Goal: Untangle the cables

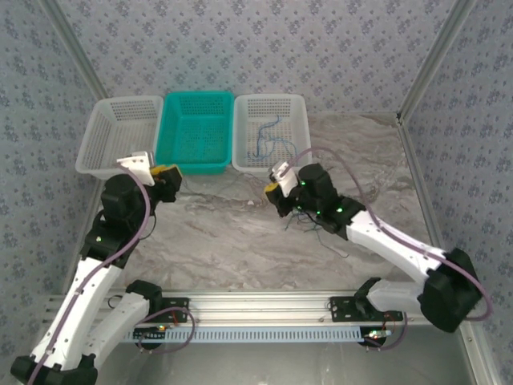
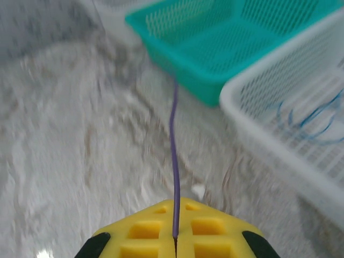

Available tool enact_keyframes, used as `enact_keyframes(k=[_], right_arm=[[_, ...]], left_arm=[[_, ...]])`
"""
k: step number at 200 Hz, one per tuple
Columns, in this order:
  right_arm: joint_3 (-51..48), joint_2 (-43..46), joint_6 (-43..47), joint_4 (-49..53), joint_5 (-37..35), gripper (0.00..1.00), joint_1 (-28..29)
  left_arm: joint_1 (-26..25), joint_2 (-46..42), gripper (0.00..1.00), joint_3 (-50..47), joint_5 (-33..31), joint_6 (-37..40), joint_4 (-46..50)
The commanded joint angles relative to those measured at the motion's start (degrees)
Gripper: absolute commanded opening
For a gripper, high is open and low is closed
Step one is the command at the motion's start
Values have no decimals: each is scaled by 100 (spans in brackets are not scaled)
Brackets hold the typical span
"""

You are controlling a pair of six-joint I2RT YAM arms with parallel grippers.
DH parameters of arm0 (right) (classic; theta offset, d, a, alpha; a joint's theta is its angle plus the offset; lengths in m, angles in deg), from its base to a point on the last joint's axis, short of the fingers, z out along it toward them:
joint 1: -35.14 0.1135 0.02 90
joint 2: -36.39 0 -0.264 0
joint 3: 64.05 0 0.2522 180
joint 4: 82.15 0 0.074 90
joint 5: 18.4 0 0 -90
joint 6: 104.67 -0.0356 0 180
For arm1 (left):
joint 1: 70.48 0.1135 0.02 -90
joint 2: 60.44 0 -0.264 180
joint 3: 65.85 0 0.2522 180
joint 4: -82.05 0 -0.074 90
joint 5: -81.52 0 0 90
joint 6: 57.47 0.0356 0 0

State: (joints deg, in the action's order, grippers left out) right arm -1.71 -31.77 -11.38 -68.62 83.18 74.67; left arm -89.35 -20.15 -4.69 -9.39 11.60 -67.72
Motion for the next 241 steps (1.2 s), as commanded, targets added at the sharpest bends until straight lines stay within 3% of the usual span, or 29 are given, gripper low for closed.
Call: enact_keyframes(k=[1, 29, 48, 67, 80, 100, 162, 187, 212, 219, 227, 241], right_arm=[[-3, 357, -865, -398, 77, 0, -271], [210, 392, -1755, -339, 391, 0, -628], [365, 379, -2173, -325, 539, 0, -687], [541, 391, -2566, -259, 490, 0, -700], [645, 383, -2750, -223, 472, 0, -697], [723, 380, -3002, -231, 457, 0, -696], [830, 413, -3708, -519, 811, 0, -602], [882, 494, -3768, -532, 776, 0, -487], [852, 532, -3826, -608, 780, 0, -389], [823, 541, -3857, -645, 779, 0, -374], [773, 549, -3884, -696, 777, 0, -358], [710, 573, -3879, -665, 686, 0, -361]], left_arm=[[-19, -18, 46, -341, 780, -52, -566], [-116, 37, 53, -1041, 2433, -605, -1920], [-621, 240, 53, -1360, 2884, -704, -2764], [-1531, 648, 54, -1358, 2753, -242, -3015], [-2212, 1052, 54, -1304, 2286, 79, -3178], [-2804, 1889, 55, -1228, 1916, 261, -3870], [-3505, 4123, 65, -324, 1708, 1086, -5418], [-3528, 4592, 70, -284, 1125, 909, -6186], [-3528, 4883, 70, -108, 1073, 744, -6570], [-3527, 4941, 67, -38, 1127, 686, -6594], [-3527, 5000, 56, 25, 1178, 616, -6608], [-3527, 5023, 14, 67, 1216, 474, -6595]])
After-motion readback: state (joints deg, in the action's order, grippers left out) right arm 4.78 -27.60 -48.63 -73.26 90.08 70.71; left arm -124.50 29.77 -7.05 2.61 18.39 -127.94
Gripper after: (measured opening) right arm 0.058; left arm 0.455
